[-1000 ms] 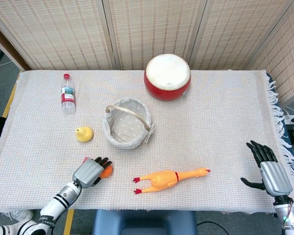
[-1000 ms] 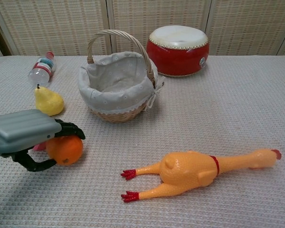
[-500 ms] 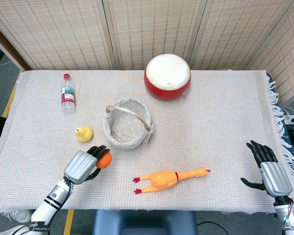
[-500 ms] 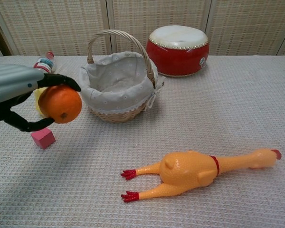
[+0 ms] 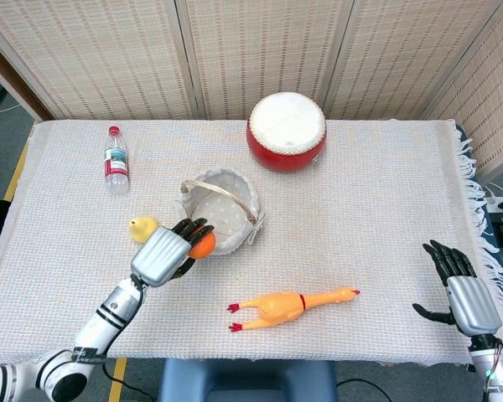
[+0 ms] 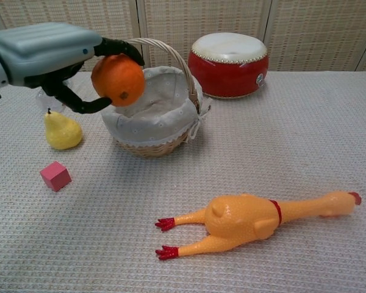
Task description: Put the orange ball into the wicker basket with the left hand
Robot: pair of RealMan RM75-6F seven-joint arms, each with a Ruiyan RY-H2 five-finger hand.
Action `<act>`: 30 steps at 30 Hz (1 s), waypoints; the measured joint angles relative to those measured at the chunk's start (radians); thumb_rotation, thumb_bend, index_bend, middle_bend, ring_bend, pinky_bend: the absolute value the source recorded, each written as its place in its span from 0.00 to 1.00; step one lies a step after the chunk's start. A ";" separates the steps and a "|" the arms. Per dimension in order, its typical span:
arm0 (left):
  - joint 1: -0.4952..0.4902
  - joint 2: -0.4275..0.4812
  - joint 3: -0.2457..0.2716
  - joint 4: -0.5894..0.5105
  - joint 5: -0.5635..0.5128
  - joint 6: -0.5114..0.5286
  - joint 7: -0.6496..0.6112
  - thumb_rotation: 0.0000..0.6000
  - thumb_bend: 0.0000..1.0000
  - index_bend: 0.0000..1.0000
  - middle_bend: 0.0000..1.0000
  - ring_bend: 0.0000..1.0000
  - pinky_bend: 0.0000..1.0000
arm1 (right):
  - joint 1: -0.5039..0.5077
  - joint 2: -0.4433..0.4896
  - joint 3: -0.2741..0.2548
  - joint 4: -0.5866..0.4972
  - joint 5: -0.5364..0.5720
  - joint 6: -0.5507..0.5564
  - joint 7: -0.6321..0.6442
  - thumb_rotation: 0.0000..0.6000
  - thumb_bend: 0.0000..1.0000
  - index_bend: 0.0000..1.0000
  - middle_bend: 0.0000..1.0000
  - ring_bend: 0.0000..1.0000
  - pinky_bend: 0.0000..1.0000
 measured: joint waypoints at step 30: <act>-0.174 -0.094 -0.051 0.099 -0.393 0.057 0.174 1.00 0.42 0.00 0.00 0.00 0.14 | -0.004 0.008 0.002 -0.004 0.006 0.000 0.005 1.00 0.04 0.00 0.00 0.00 0.00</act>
